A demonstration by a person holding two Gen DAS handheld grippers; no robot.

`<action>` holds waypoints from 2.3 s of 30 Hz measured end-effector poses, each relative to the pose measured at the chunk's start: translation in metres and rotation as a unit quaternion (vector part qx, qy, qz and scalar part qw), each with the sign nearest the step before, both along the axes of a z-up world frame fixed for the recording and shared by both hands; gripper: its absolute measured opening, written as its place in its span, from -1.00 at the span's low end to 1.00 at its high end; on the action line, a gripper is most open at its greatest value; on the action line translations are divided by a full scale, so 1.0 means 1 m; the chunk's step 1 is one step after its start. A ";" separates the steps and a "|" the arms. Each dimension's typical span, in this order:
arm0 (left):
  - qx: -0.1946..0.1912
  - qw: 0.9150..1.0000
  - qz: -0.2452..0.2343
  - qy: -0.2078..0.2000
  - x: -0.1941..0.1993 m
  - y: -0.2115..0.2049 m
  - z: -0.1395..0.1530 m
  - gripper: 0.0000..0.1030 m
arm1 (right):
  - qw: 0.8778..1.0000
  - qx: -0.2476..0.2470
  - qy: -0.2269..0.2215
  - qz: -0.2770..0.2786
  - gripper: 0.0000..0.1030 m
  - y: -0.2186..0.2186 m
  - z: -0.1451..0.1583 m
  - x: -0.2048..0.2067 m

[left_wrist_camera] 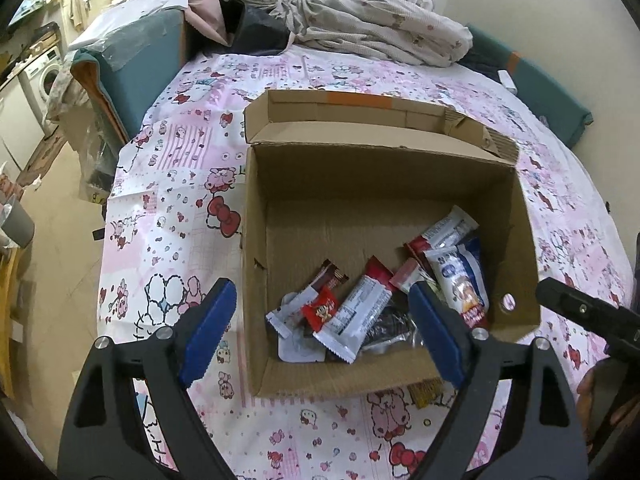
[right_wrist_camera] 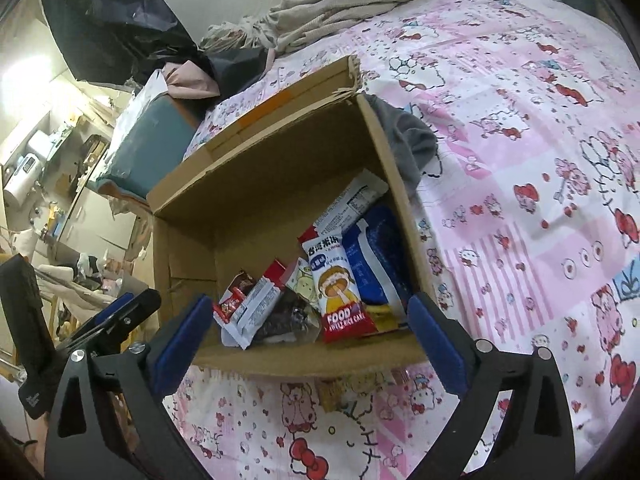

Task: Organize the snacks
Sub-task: 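Move both tools away from the box toward the snacks on the bedspread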

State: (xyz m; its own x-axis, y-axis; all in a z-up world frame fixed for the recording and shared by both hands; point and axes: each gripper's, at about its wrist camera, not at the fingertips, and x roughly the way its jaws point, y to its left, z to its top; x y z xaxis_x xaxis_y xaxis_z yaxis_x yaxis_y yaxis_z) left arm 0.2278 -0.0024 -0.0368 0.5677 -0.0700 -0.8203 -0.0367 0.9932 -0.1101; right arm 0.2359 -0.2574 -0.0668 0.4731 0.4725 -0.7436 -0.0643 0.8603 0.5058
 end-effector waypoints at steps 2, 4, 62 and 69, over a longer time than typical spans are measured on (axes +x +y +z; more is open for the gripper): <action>0.010 1.000 0.006 -0.006 -0.007 0.001 0.004 0.67 | 1.000 -0.002 -0.002 -0.003 0.94 -0.002 0.001 -0.004; 0.006 1.000 0.009 -0.009 -0.013 0.004 0.006 0.67 | 1.000 -0.001 0.002 -0.012 0.95 -0.006 0.000 -0.010; -0.060 0.989 0.092 0.095 -0.071 0.038 -0.033 0.99 | 0.965 -0.216 0.079 0.124 -0.20 0.109 -0.110 0.001; -0.070 0.987 0.111 0.092 -0.072 0.048 -0.030 0.99 | 0.957 -0.141 0.104 0.230 -0.33 0.136 -0.109 -0.037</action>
State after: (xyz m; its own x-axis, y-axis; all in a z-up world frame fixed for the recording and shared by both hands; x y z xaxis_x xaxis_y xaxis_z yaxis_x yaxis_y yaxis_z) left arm 0.1561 0.0457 -0.0669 0.4237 -0.0799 -0.9023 -0.2838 0.9343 -0.2159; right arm 0.1985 -0.1216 -0.1758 0.0907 0.3616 -0.9279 -0.3931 0.8691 0.3003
